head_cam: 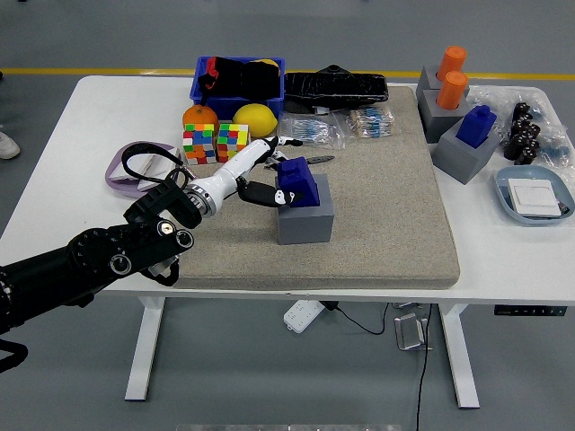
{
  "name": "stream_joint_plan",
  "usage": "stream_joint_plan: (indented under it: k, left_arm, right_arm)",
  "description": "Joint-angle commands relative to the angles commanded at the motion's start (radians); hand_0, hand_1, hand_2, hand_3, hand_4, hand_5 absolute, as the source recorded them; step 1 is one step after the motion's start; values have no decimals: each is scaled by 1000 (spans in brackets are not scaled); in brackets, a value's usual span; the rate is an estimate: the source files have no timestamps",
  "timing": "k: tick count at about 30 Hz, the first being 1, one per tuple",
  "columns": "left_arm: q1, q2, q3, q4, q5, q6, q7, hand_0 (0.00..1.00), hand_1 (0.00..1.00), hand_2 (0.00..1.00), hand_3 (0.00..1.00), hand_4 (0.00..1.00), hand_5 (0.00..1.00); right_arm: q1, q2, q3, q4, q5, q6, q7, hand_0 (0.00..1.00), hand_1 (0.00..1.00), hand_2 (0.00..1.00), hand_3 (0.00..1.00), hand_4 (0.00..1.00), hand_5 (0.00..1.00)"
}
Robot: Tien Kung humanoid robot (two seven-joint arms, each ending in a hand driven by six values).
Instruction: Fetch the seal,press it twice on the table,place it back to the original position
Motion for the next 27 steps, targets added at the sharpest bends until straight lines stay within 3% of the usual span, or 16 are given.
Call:
stream_joint_plan:
  k: [27]
  left_arm:
    - [-17, 12, 0, -15, 35, -14, 27, 875, 555, 457, 873, 735, 2]
  right_arm:
    - [-4, 2, 12, 0, -5, 0, 1, 872, 740, 714, 735, 836, 507]
